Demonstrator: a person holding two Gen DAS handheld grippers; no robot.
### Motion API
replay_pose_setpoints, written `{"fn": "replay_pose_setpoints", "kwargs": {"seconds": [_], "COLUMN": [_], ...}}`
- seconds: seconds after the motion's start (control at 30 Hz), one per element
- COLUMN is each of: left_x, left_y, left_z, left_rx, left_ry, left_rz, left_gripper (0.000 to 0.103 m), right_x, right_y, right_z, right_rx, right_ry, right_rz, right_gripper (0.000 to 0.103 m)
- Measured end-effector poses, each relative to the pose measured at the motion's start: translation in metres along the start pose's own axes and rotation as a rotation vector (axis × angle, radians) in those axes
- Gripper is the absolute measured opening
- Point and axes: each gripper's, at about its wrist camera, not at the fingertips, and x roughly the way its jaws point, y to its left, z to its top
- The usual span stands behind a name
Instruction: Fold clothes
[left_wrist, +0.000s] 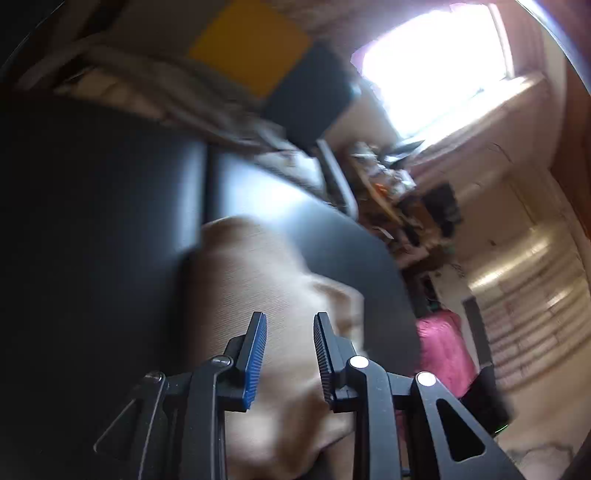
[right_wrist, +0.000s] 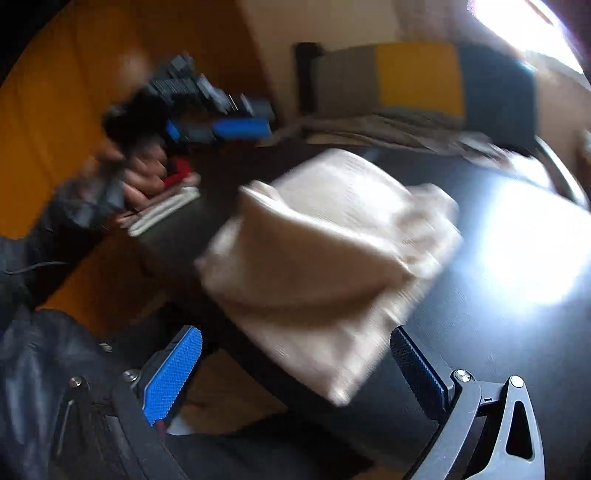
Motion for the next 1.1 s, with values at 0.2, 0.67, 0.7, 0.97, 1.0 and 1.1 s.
{"fn": "replay_pose_setpoints", "kwargs": {"seconds": [0.2, 0.67, 0.7, 0.97, 1.0, 1.1], "left_x": [0.020, 0.017, 0.020, 0.045, 0.048, 0.053], "left_y": [0.010, -0.025, -0.031, -0.048, -0.048, -0.046], "left_z": [-0.050, -0.077, -0.077, -0.098, -0.103, -0.114], "left_rx": [0.090, 0.349, 0.373, 0.463, 0.473, 0.491], "left_ry": [0.073, 0.003, -0.002, 0.052, 0.064, 0.084], "left_rz": [0.042, 0.010, -0.002, 0.035, 0.046, 0.046], "left_gripper": [0.025, 0.025, 0.025, 0.025, 0.025, 0.025], "right_x": [0.063, 0.029, 0.021, -0.001, 0.002, 0.015], "right_y": [0.001, -0.015, -0.020, -0.031, -0.037, -0.063], "right_z": [0.079, -0.052, -0.062, -0.039, -0.032, -0.019], "right_rx": [-0.049, 0.372, 0.424, 0.544, 0.555, 0.614], "right_ry": [0.153, 0.273, 0.235, -0.132, -0.149, -0.186], "right_rz": [0.149, 0.138, 0.120, 0.108, 0.087, 0.044], "right_gripper": [0.103, 0.103, 0.103, 0.103, 0.103, 0.100]}}
